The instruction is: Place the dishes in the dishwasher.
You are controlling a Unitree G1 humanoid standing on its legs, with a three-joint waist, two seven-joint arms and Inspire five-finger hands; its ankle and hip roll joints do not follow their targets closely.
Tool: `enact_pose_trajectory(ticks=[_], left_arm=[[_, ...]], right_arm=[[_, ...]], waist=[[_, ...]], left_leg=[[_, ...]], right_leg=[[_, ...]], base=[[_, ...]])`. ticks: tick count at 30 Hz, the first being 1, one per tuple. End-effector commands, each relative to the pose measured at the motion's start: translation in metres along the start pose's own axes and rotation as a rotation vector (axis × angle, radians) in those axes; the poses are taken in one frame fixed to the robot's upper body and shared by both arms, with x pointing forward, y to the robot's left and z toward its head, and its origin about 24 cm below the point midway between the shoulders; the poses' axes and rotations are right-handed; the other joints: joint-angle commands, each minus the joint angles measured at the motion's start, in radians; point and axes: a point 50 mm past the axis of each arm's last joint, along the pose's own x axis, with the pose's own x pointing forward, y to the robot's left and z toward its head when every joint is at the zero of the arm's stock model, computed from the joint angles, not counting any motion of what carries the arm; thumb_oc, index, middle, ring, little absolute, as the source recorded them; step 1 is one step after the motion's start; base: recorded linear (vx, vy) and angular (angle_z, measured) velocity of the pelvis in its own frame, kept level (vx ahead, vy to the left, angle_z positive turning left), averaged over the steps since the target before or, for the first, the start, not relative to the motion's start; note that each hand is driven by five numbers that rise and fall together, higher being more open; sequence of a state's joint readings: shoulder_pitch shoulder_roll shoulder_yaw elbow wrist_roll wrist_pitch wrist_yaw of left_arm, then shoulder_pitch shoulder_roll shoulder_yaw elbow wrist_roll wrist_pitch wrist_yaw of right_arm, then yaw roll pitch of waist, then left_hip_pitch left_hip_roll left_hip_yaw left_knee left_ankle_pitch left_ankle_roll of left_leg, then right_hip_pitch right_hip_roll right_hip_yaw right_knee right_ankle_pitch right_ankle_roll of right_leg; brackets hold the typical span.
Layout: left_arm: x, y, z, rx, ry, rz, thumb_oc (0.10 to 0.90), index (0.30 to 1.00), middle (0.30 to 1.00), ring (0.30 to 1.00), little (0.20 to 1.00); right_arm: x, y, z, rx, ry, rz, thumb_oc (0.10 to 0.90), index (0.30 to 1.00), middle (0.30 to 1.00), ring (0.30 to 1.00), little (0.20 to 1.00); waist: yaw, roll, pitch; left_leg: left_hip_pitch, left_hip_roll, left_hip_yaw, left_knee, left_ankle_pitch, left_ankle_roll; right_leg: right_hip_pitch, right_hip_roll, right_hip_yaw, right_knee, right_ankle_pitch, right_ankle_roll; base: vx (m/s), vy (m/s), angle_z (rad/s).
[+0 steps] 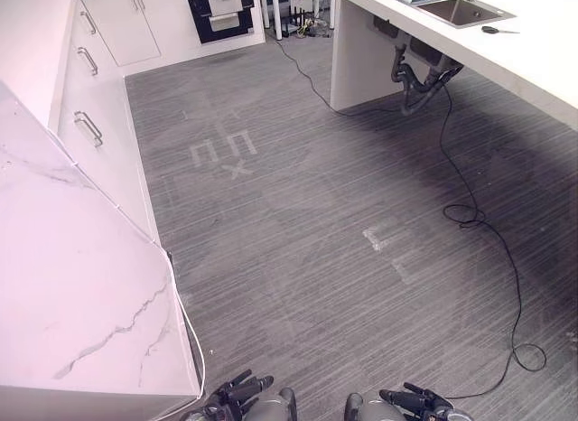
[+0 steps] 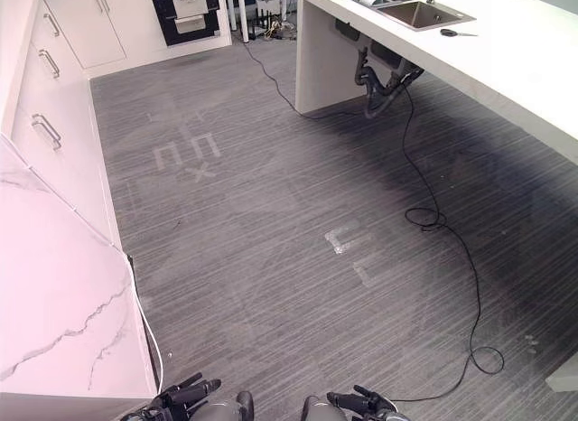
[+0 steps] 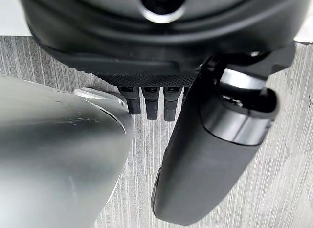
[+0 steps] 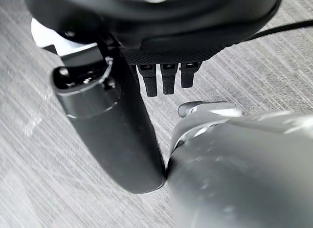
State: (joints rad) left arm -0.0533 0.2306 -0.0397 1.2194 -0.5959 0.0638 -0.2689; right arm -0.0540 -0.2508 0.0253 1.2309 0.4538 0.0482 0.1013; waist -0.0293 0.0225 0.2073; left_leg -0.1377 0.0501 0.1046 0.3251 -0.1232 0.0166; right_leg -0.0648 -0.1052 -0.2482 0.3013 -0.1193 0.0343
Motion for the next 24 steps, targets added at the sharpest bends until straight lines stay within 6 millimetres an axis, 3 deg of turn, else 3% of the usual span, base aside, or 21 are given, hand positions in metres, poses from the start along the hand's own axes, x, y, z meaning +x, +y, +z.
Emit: enact_pose_trajectory(ticks=[1, 6, 14, 24], left_arm=[[0.001, -0.012, -0.012, 0.079, 0.039, -0.113, 0.8, 0.9, 0.9, 0.9, 0.9], [0.002, -0.015, -0.006, 0.135, 0.041, -0.11, 0.8, 0.9, 0.9, 0.9, 0.9], [0.002, -0.008, -0.015, 0.341, 0.131, -0.027, 0.8, 0.9, 0.9, 0.9, 0.9], [0.005, -0.013, -0.007, 0.377, 0.081, 0.013, 0.8, 0.9, 0.9, 0.9, 0.9]], right_arm=[[-0.003, -0.017, 0.002, 0.009, 0.002, -0.037, 0.8, 0.9, 0.9, 0.9, 0.9], [-0.003, -0.018, -0.001, 0.03, 0.008, -0.027, 0.8, 0.9, 0.9, 0.9, 0.9], [-0.003, -0.01, 0.001, 0.064, -0.017, 0.051, 0.8, 0.9, 0.9, 0.9, 0.9], [-0.003, -0.012, -0.005, 0.04, 0.007, 0.039, 0.8, 0.9, 0.9, 0.9, 0.9]], waist=[[-0.005, 0.017, -0.021], [-0.013, 0.016, -0.034], [-0.031, 0.018, -0.037], [-0.05, 0.02, -0.032]], left_leg=[[0.043, 0.021, 0.047, -0.025, -0.113, -0.038], [0.042, 0.022, 0.048, -0.025, -0.119, -0.037], [0.046, 0.026, 0.06, -0.025, -0.121, -0.035], [0.062, 0.052, 0.078, -0.025, -0.118, -0.044]], right_leg=[[0.002, -0.02, 0.006, -0.001, -0.104, 0.05], [-0.005, -0.013, 0.023, -0.001, -0.103, 0.054], [-0.005, -0.013, 0.033, -0.001, -0.106, 0.055], [0.004, -0.006, 0.033, -0.001, -0.113, 0.049]], base=[[0.0, 0.0, -0.06], [0.0, -0.015, -0.08], [0.0, 0.0, 0.03], [0.02, -0.04, -0.03]])
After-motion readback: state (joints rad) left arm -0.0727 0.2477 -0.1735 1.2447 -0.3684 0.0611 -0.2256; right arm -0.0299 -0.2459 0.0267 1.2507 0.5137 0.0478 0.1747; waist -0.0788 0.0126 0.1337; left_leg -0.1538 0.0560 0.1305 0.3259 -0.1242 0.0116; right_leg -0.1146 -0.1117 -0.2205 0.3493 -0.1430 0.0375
